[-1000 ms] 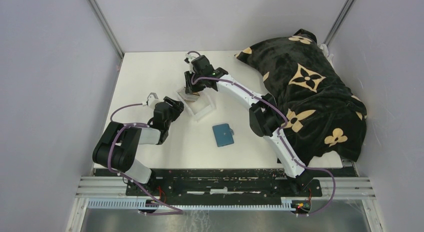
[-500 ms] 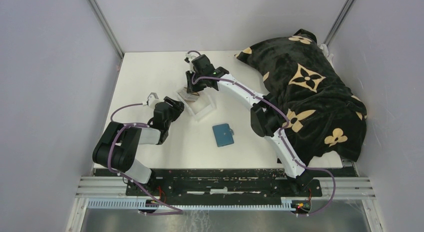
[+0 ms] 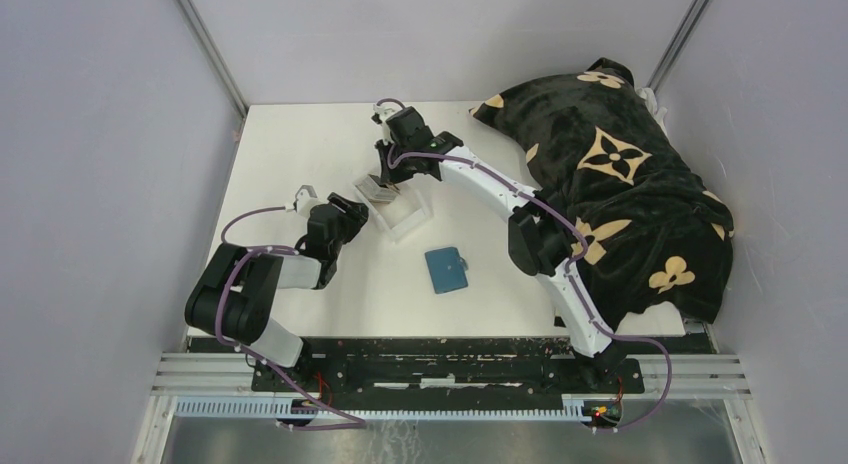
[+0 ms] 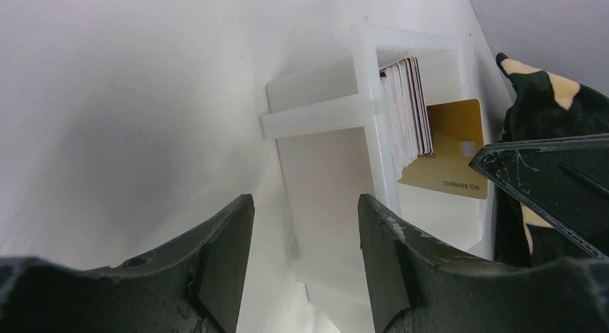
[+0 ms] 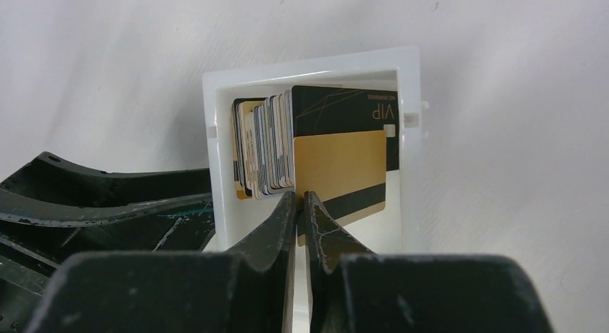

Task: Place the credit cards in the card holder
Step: Pick up the credit card from the storage box.

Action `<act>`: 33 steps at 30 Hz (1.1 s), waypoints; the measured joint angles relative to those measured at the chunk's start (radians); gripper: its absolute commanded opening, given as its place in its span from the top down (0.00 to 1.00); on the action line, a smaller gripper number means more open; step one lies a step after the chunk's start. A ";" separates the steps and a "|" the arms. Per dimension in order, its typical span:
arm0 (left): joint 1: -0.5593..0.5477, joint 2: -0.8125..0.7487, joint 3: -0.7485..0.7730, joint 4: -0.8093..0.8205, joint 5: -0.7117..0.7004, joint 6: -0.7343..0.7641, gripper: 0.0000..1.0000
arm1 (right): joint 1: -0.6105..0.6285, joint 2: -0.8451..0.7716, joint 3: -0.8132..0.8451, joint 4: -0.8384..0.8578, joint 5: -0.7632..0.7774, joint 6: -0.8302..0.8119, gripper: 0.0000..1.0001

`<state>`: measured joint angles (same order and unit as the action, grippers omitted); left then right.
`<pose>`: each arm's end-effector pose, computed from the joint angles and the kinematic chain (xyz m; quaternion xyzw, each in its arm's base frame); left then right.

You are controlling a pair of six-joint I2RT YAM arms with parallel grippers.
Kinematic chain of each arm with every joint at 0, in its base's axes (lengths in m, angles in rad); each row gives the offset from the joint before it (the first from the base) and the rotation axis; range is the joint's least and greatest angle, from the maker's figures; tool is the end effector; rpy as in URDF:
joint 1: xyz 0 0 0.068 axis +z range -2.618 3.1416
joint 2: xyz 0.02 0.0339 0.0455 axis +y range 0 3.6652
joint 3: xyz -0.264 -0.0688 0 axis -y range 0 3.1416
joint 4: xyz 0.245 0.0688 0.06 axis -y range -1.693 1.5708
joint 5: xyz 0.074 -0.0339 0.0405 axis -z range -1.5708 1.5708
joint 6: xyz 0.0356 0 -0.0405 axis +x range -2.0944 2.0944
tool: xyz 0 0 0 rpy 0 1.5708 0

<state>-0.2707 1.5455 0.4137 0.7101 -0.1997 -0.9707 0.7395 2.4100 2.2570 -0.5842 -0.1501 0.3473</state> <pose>0.2631 -0.0657 0.1366 -0.3373 0.7660 -0.2464 0.4886 0.4017 0.3736 0.2384 -0.2074 0.8884 0.2674 0.3101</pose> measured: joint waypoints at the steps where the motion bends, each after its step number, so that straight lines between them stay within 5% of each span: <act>1: 0.000 -0.001 0.000 -0.002 0.000 0.000 0.37 | 0.000 -0.006 -0.006 0.000 0.009 -0.005 0.93; 33: -0.063 -0.295 -0.012 -0.197 -0.083 0.047 0.35 | 0.007 -0.370 -0.362 0.042 0.147 -0.083 0.99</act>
<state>-0.3336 1.2503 0.4015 0.5133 -0.2825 -0.9237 0.7464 2.0403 1.8946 -0.5419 -0.0032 0.2646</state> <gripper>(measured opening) 0.645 0.017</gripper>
